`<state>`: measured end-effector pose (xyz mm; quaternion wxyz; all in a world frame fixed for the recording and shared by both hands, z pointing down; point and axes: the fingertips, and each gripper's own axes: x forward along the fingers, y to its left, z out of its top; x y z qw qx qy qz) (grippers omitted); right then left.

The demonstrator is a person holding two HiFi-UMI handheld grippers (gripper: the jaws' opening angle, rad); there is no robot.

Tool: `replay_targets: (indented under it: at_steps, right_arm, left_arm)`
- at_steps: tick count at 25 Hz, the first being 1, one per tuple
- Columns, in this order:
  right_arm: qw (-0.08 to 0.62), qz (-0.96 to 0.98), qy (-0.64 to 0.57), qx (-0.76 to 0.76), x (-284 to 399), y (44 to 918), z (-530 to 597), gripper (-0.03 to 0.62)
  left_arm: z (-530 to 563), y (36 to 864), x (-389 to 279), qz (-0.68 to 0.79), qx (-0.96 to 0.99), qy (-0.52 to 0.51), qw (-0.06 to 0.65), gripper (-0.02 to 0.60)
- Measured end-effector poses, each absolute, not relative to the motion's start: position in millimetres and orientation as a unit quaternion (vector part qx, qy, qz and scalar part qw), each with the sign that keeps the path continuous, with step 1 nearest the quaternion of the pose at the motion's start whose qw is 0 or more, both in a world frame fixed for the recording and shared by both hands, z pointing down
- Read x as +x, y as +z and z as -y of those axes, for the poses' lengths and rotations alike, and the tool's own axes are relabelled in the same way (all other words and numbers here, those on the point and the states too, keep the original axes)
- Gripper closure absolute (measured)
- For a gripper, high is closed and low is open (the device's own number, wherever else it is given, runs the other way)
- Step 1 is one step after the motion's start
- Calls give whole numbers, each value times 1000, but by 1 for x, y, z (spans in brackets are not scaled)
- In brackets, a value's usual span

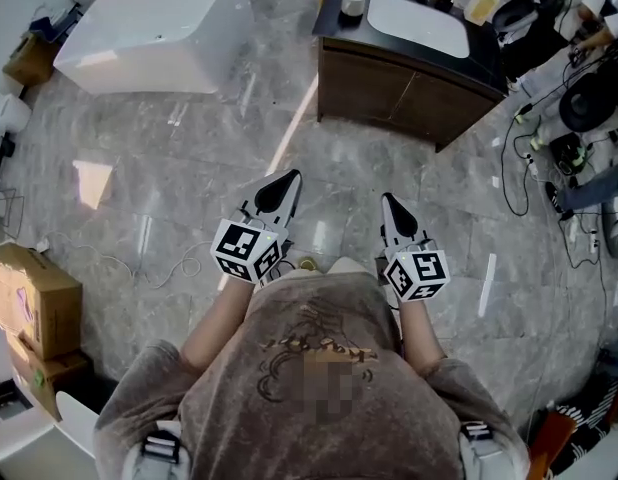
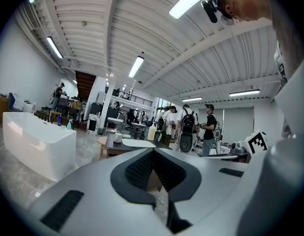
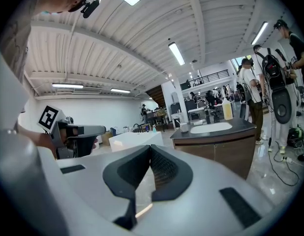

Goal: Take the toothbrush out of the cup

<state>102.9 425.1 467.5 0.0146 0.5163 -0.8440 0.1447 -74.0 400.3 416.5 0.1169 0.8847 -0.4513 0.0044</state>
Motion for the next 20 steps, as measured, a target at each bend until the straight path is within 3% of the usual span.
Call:
replay_targets:
  at_steps: [20]
  right_arm:
    - [23, 842, 144, 520, 107, 481, -356, 589]
  left_arm:
    - [-326, 431, -64, 445, 888, -6, 116, 561]
